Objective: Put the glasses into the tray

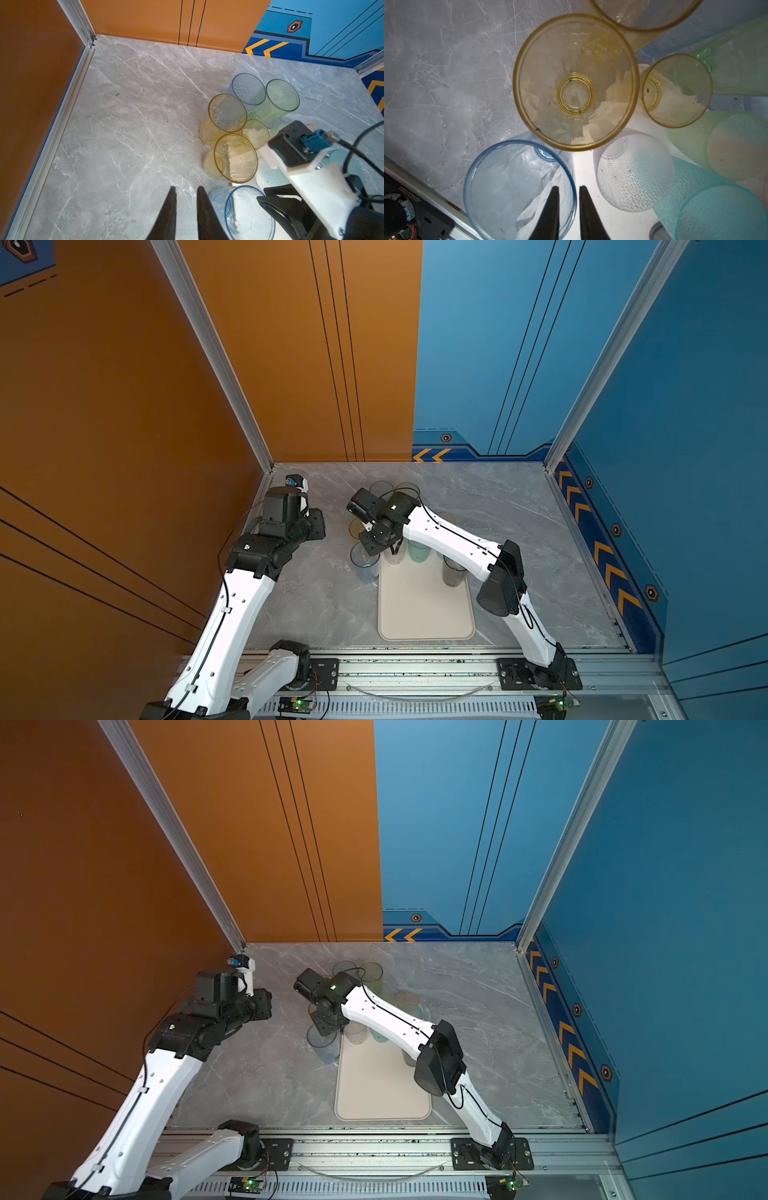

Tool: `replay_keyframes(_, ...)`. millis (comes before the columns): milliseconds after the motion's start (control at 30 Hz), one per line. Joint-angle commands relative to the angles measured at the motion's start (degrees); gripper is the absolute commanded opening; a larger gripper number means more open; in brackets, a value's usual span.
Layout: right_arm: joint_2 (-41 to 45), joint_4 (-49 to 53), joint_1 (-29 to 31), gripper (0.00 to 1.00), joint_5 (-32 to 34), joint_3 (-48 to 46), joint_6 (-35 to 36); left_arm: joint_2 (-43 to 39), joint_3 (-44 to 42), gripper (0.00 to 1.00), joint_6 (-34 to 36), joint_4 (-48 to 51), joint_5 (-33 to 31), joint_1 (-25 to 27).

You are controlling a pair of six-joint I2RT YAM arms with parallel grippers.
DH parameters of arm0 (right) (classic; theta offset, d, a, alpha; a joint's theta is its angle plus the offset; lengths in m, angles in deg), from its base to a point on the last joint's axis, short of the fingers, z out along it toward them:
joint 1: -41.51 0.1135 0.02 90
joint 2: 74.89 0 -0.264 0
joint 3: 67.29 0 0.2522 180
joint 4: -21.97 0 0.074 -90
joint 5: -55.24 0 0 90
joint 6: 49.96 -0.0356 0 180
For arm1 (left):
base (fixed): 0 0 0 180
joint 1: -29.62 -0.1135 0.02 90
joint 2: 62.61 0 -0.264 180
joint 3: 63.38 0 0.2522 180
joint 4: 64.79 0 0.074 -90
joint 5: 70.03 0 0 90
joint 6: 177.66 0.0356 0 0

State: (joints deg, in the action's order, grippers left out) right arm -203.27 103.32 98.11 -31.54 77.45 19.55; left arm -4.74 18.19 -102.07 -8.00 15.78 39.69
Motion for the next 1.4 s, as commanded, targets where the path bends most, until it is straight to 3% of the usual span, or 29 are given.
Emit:
replay_keyframes(0,-1.2,2.4,-0.4,0.17,-0.6,1.5,-0.4,0.2,-0.8,0.2,0.7,-0.8,1.5,-0.7)
replay_keyframes(467,-1.7,2.6,-0.3,0.12,-1.1,1.9,-0.5,0.1,-1.3,0.2,1.0,-0.8,2.2,-1.5)
replay_keyframes(933,-1.5,3.0,0.2,0.0,-1.2,1.9,0.0,-0.5,-1.8,0.2,1.0,-0.8,2.9,-1.9)
replay_keyframes(1367,2.9,3.0,0.6,0.0,-2.4,1.7,1.8,-0.3,-2.7,0.2,0.6,-0.8,3.3,-1.8)
